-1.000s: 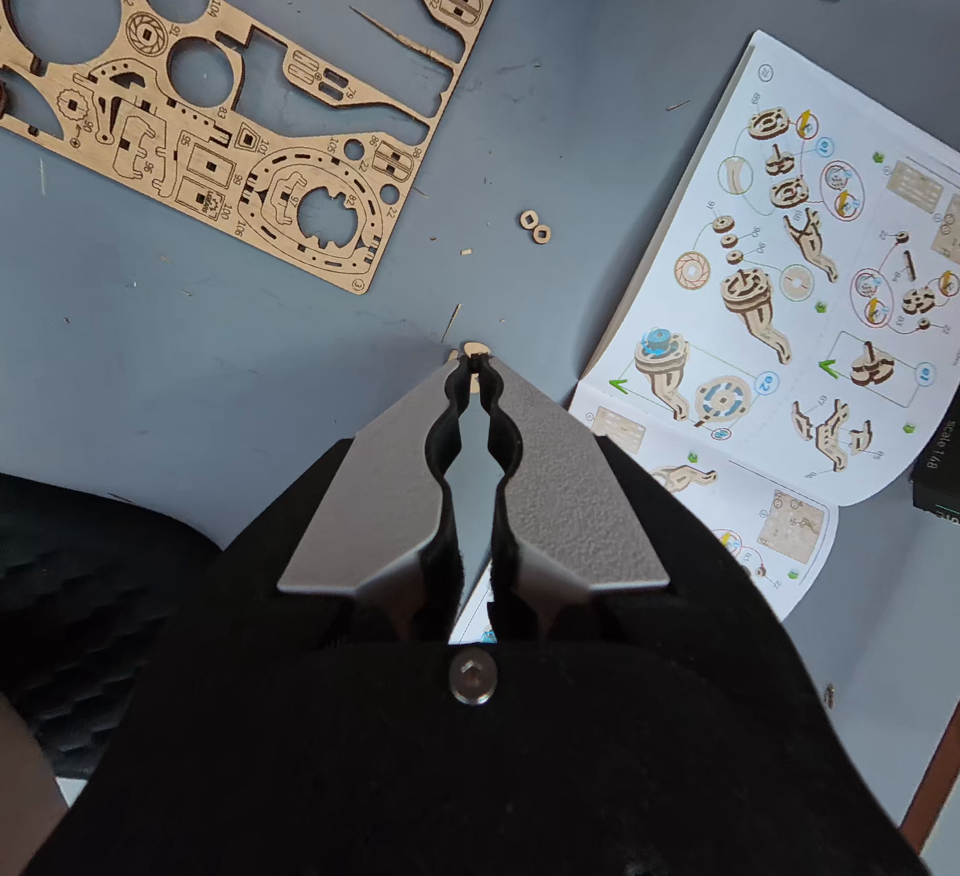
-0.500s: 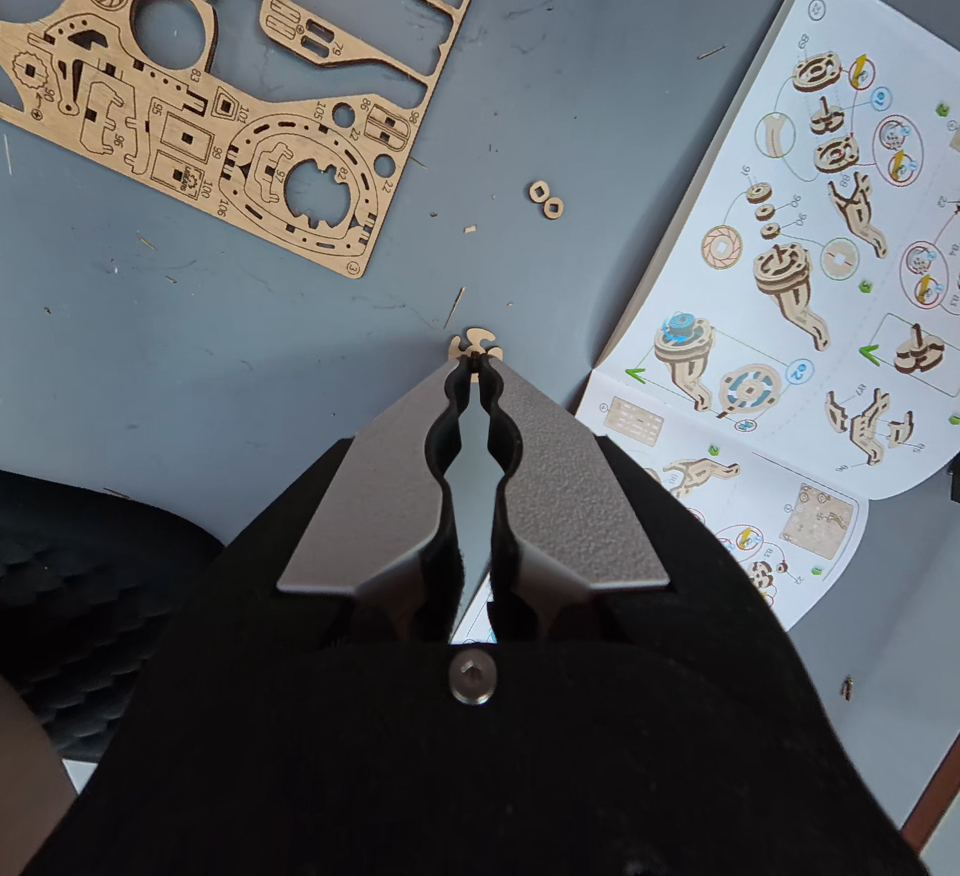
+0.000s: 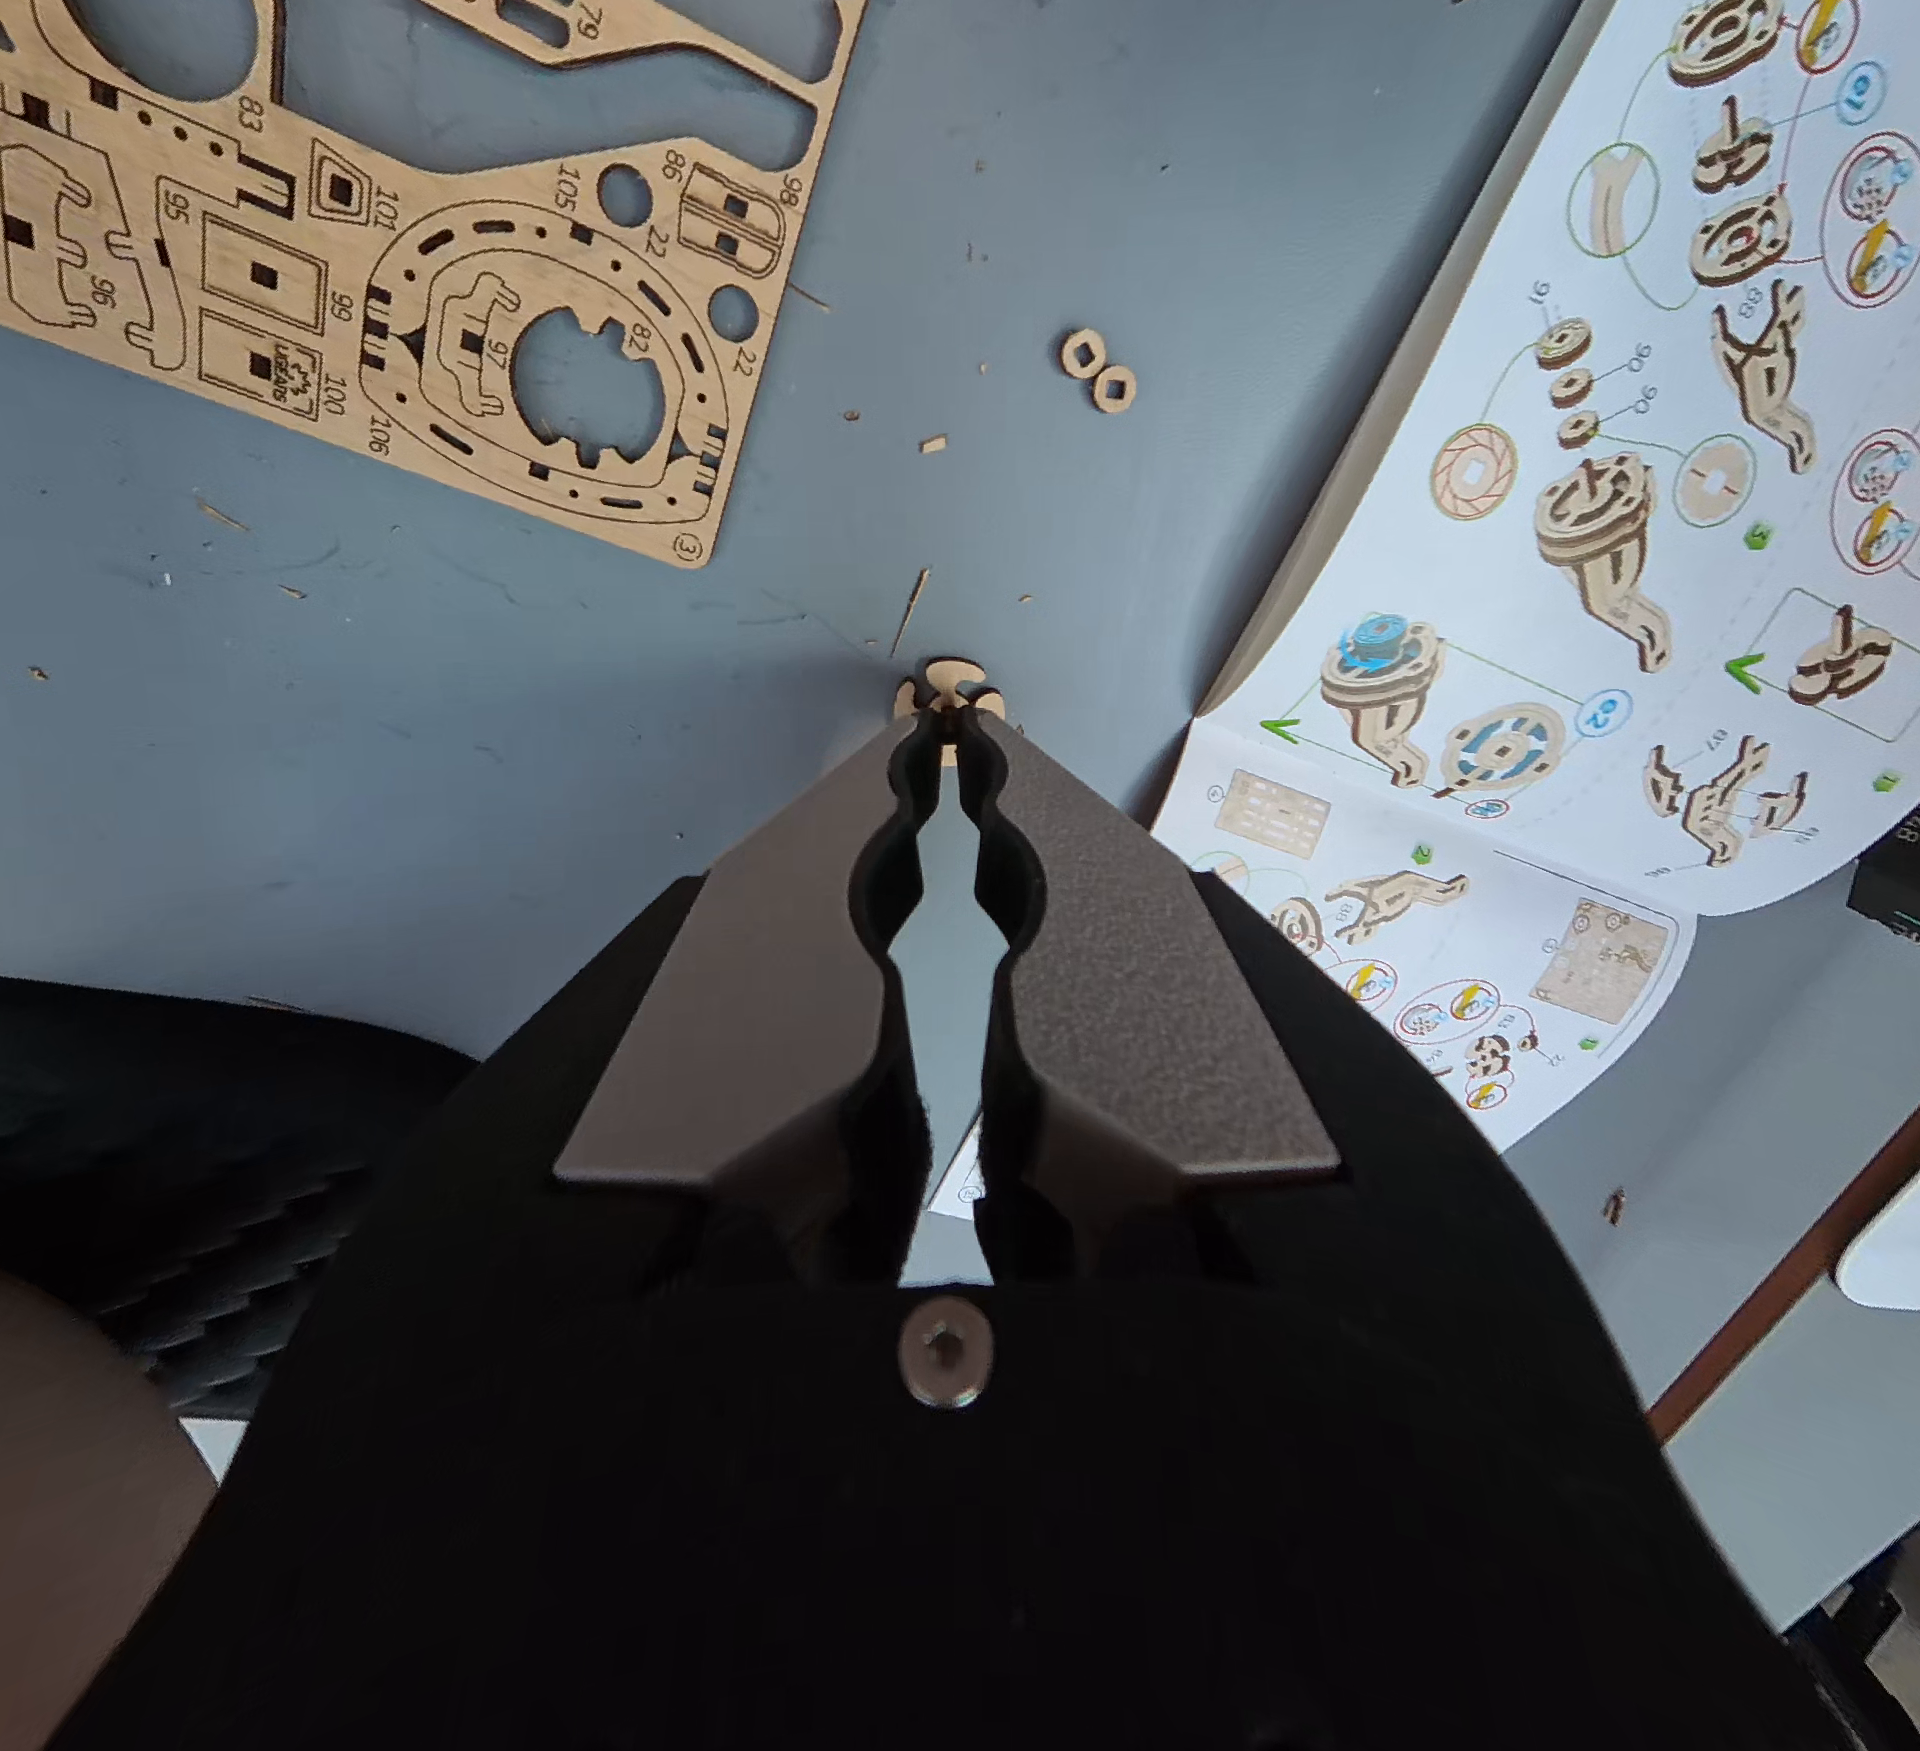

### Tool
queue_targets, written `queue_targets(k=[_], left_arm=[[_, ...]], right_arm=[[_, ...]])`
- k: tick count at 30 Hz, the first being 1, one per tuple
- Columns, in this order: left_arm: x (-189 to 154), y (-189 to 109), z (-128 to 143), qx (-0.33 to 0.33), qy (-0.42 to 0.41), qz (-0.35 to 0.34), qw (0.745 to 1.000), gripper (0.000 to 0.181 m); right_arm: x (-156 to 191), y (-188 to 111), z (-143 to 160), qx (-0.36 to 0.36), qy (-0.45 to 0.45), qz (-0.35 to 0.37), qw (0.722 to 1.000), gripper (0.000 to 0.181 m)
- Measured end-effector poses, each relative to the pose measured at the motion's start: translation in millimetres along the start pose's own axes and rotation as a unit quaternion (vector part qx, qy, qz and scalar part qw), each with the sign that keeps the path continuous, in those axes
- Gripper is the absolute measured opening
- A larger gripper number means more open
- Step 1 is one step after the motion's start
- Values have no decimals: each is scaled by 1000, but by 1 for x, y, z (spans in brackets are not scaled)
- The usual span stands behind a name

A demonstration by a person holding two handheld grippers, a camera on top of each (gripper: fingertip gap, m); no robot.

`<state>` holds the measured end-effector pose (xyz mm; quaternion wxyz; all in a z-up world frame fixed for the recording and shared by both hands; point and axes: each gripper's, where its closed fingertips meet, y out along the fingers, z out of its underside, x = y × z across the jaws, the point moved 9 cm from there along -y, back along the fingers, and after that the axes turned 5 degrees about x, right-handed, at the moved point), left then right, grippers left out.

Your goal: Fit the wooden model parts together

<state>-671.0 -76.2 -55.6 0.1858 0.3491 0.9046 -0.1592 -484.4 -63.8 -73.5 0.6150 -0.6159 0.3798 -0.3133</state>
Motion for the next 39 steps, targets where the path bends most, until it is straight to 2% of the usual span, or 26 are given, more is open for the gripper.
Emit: queue_targets(k=[13, 22, 35, 39], left_arm=[[-1, -1, -1, 1, 1, 1, 1000, 2], [-1, 0, -1, 3, 0, 2, 1000, 3], [-1, 0, -1, 7, -3, 8, 1000, 3], [-3, 5, 2, 36, -1, 39, 999, 6]], right_arm=[[-3, -13, 10, -43, 30, 5, 999, 7], [-4, -7, 6, -53, 13, 16, 998, 16], [-4, -2, 9, -56, 14, -6, 998, 2], [-9, -10, 16, -106, 38, -10, 994, 2]])
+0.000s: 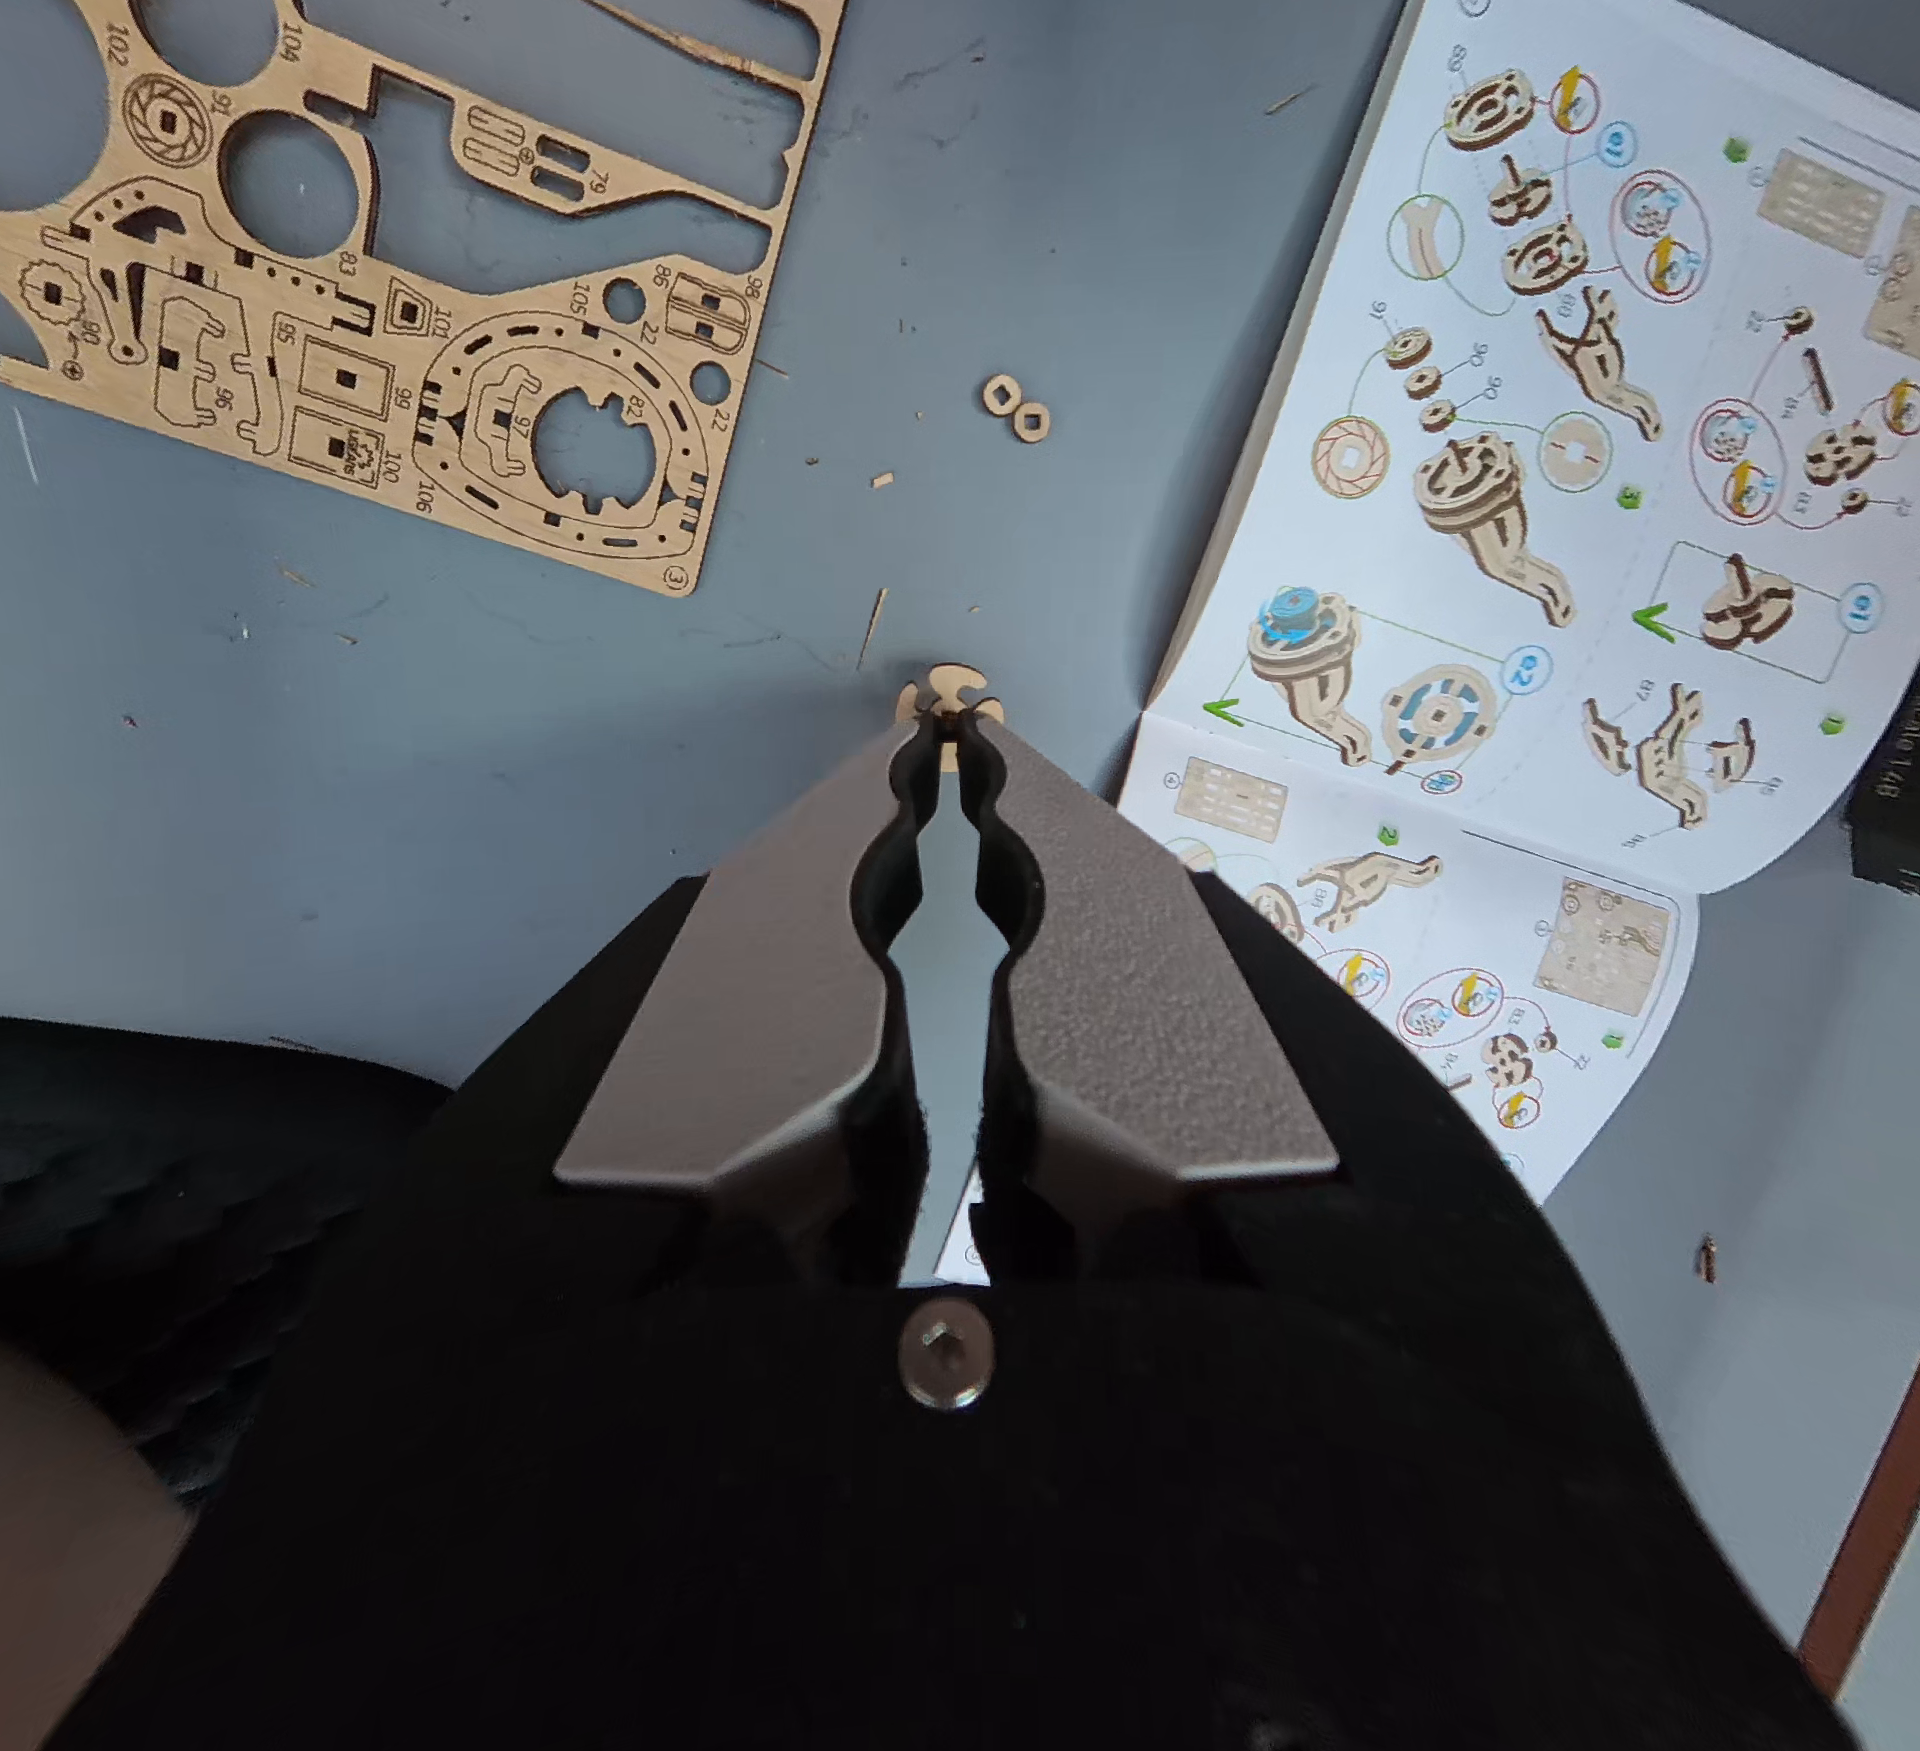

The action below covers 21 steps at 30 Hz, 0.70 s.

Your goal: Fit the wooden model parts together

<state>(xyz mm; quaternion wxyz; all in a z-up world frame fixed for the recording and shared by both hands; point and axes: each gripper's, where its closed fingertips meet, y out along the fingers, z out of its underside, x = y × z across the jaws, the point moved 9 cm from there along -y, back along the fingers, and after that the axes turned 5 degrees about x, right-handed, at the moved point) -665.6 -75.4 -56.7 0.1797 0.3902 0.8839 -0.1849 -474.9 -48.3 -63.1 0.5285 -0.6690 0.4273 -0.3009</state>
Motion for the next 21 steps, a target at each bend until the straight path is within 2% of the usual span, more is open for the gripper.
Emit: queue_targets(k=[5, 9, 12, 16, 19, 21], left_arm=[[-7, 9, 5, 46, 14, 50, 998, 9], [-17, 11, 7, 75, 57, 84, 992, 10], [-21, 12, 12, 119, 90, 100, 984, 12], [-24, 14, 25, 208, 117, 78, 968, 12], [-22, 17, 35, 262, 138, 34, 954, 13], [-22, 21, 41, 286, 135, 29, 948, 16]], right_arm=[[-6, -23, 7, -105, 18, -2, 994, 2], [-11, -36, 14, -204, 36, -33, 978, 2], [-13, -40, 17, -251, 35, -50, 966, 2], [-17, -44, 23, -265, 47, -46, 962, 2], [-17, -46, 25, -261, 47, -38, 963, 2], [-18, -47, 26, -256, 47, -33, 965, 2]])
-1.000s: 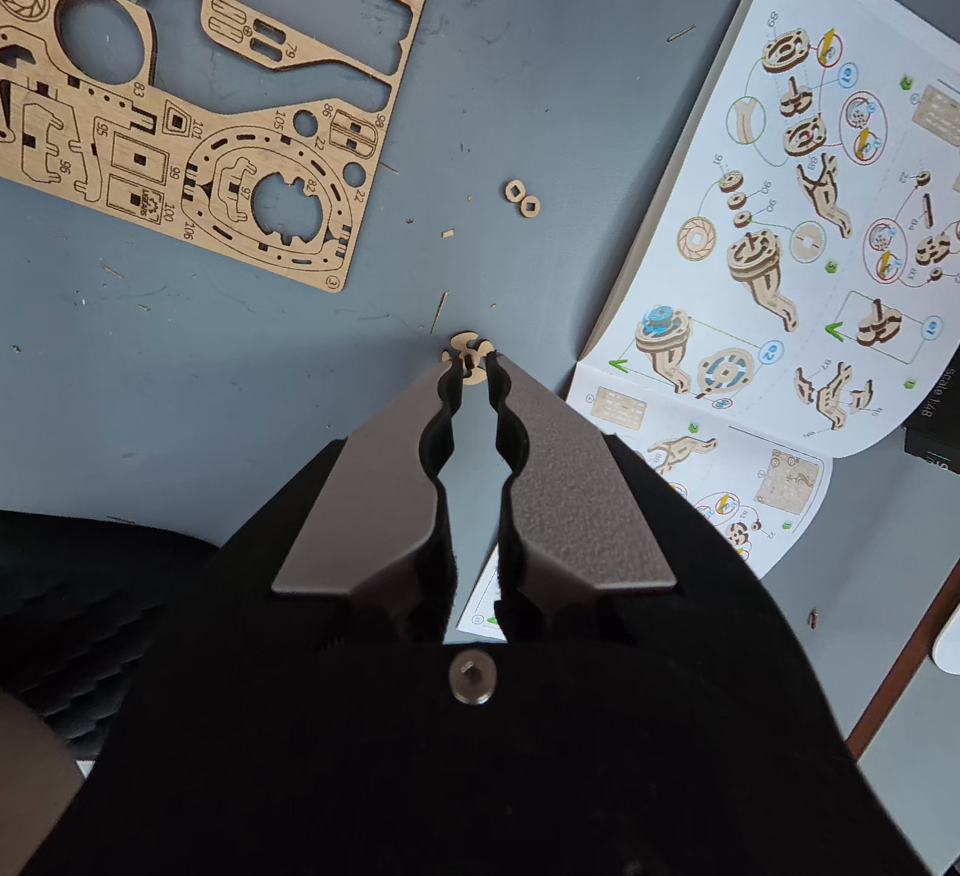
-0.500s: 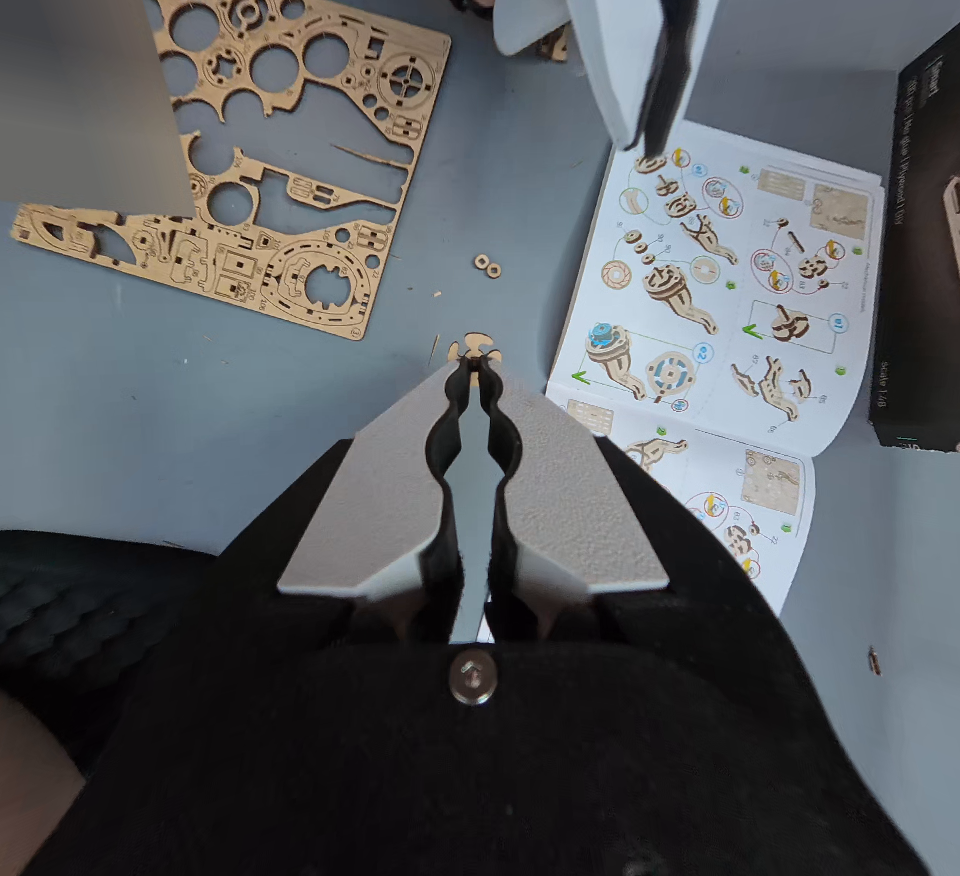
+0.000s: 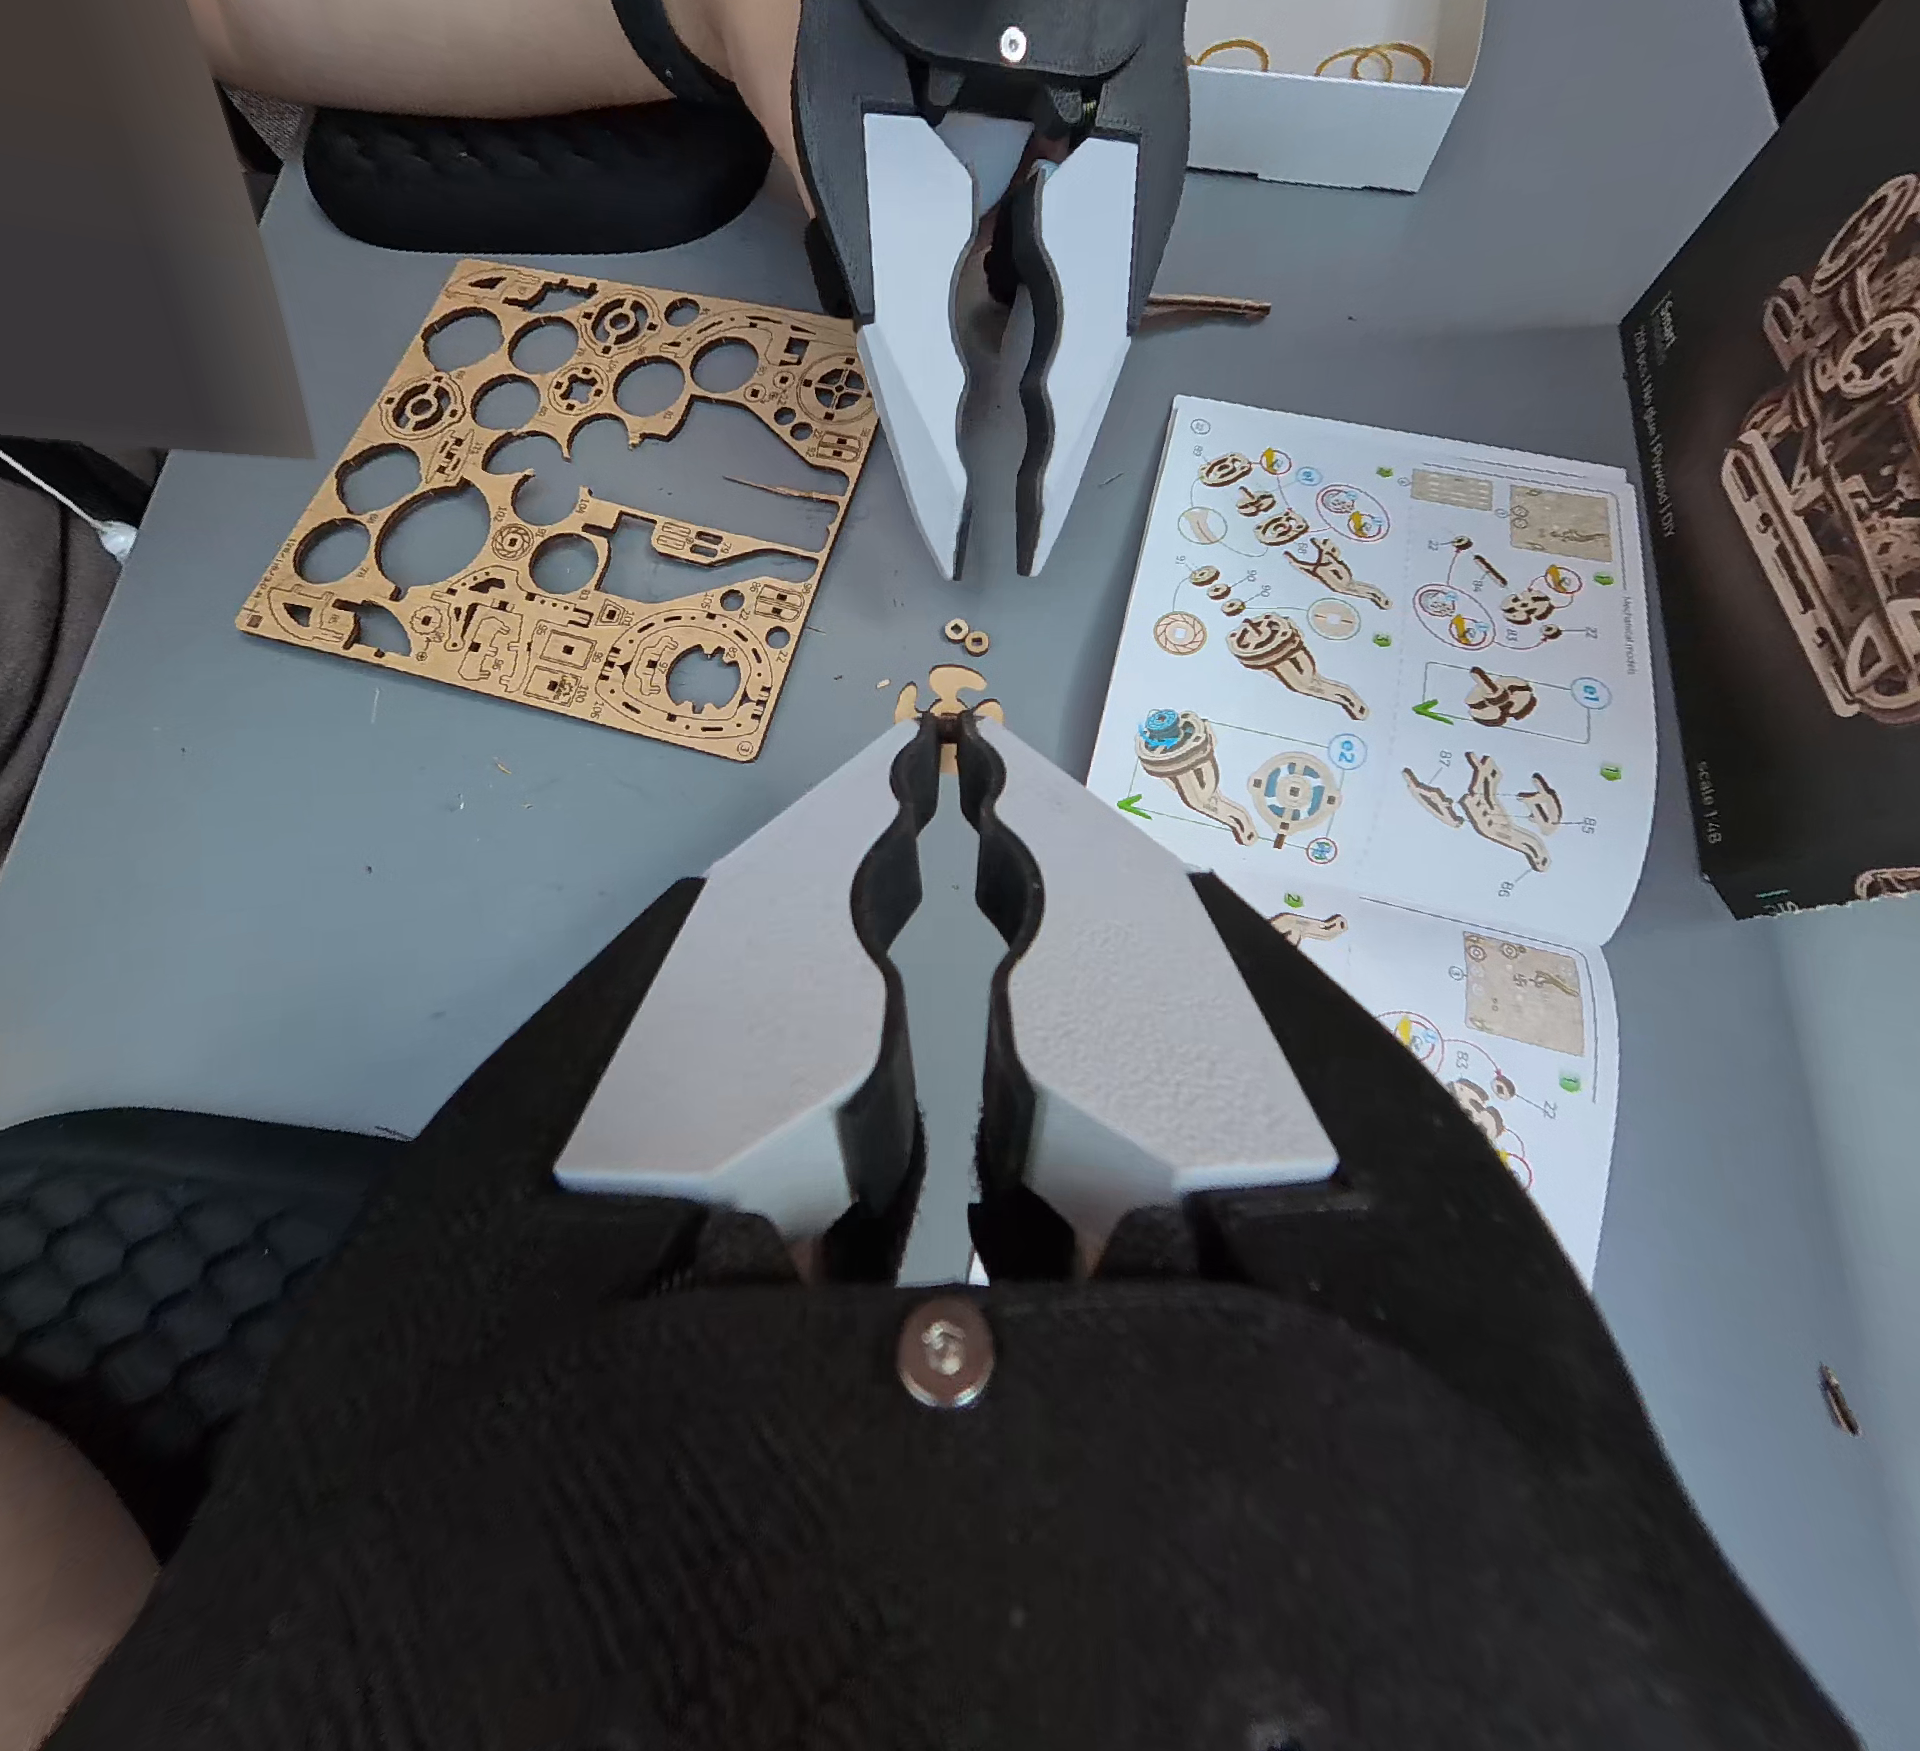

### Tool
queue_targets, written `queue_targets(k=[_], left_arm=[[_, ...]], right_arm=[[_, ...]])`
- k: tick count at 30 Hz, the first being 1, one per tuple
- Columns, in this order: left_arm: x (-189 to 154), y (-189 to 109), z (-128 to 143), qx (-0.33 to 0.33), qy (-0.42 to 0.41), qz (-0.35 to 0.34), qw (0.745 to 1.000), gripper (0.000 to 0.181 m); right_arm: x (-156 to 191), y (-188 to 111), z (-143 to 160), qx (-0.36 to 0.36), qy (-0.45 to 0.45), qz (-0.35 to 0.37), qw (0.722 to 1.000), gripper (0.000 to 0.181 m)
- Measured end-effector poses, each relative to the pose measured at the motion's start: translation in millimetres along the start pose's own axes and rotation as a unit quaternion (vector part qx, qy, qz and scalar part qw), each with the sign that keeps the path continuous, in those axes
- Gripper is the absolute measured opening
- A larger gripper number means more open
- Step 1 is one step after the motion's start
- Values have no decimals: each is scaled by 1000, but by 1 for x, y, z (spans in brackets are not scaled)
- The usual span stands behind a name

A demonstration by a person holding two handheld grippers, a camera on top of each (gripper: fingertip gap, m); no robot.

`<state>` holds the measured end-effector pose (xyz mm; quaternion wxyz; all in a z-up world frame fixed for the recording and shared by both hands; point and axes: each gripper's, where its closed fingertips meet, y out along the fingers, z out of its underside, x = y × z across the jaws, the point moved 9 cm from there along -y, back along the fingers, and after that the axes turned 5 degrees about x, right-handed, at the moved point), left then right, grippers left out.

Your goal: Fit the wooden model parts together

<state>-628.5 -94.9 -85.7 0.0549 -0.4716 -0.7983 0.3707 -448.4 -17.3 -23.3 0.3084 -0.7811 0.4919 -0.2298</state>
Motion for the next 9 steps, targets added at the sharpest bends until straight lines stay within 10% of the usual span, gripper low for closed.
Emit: queue_targets(k=[9], left_arm=[[-10, 9, -8, 19, 3, -47, 999, 20]], right_arm=[[2, -12, -5, -6, -15, 19, 1000, 2]])
